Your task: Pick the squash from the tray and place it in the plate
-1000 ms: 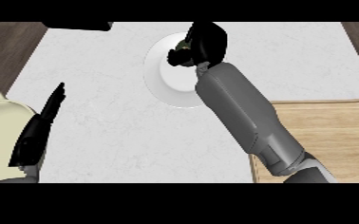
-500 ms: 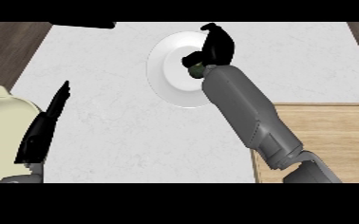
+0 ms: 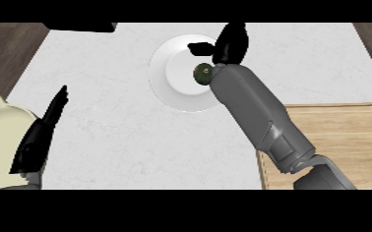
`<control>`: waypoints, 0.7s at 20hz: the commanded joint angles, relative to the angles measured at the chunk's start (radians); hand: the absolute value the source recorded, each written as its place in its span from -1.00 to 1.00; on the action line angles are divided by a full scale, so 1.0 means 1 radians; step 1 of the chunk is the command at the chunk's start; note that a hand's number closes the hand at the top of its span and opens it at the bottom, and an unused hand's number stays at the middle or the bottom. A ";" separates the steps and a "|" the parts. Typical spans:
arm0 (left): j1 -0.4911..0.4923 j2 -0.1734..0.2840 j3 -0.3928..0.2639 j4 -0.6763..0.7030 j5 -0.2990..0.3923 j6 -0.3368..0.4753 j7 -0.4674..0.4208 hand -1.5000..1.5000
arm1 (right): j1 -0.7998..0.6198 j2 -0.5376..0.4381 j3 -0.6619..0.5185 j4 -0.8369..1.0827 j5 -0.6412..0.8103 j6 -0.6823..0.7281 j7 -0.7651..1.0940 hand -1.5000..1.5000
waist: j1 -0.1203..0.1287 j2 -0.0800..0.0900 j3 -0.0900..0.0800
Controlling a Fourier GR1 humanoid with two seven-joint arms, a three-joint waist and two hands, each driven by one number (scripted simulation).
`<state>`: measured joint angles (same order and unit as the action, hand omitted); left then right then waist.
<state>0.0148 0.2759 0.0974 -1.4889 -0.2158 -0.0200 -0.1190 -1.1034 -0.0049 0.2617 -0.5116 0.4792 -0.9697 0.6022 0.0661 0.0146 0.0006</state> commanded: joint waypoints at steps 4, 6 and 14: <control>0.059 0.008 0.038 -0.042 0.016 0.006 0.021 0.00 | 0.152 -0.014 -0.091 -0.181 -0.082 -0.178 -0.132 -1.00 | -0.059 -0.016 0.002; 0.053 0.009 0.047 0.000 0.009 0.014 -0.009 0.00 | 0.212 0.004 -0.097 -0.288 -0.135 -0.207 -0.186 -1.00 | -0.060 -0.015 0.001; 0.069 -0.015 0.042 -0.020 0.005 0.012 0.006 0.00 | 0.665 -0.100 -0.060 -0.713 -0.241 -0.051 -0.476 -1.00 | -0.076 -0.017 0.000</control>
<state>0.0885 0.2705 0.1378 -1.5122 -0.2084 -0.0099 -0.1231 -0.6111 -0.0662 0.1901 -1.0606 0.2836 -1.0699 0.2333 -0.0056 -0.0023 0.0012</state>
